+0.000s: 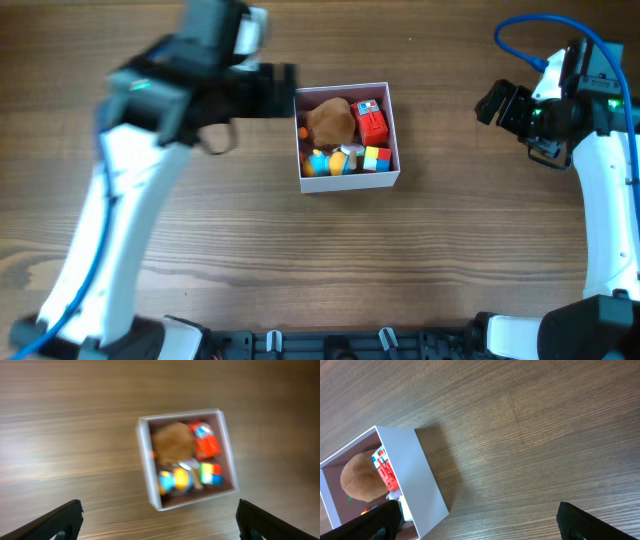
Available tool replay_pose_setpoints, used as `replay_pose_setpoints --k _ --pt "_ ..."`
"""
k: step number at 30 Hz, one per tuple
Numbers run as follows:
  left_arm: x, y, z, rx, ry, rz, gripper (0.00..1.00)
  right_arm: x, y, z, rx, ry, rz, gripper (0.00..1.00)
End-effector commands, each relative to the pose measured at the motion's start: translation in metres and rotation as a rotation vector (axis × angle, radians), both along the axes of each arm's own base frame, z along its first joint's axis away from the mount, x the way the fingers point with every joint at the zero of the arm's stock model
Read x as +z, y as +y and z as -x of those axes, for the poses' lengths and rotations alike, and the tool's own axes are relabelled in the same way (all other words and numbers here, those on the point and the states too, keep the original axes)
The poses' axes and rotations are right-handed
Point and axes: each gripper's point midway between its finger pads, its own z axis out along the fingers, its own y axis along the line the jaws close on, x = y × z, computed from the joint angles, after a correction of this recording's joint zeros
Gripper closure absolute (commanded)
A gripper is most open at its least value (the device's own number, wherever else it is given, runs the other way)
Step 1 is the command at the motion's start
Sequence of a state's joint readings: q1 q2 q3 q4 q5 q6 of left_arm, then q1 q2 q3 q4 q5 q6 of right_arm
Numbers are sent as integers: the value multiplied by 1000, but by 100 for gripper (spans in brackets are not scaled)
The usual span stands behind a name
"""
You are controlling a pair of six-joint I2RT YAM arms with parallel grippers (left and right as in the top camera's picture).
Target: Pack container
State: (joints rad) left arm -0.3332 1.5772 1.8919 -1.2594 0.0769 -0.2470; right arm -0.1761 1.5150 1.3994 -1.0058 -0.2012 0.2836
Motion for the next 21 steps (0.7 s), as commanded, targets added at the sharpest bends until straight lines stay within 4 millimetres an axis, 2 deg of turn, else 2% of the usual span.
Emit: replay_pose_setpoints --k 1,3,5,16,18,21 --pt "7 72 1 193 1 -54 0 1 -3 -2 -14 -4 6 0" --pt "1 109 3 299 34 -115 0 1 -3 -2 -15 -4 6 0" --pt "0 130 2 357 41 -114 0 1 -3 -2 -15 -4 6 0" --pt "0 133 2 365 41 -114 0 2 -3 -2 -12 -7 6 0" --pt "0 133 2 365 41 -114 0 28 3 5 -2 -81 19 0" --pt "0 133 2 365 41 -114 0 80 22 25 48 -238 47 0"
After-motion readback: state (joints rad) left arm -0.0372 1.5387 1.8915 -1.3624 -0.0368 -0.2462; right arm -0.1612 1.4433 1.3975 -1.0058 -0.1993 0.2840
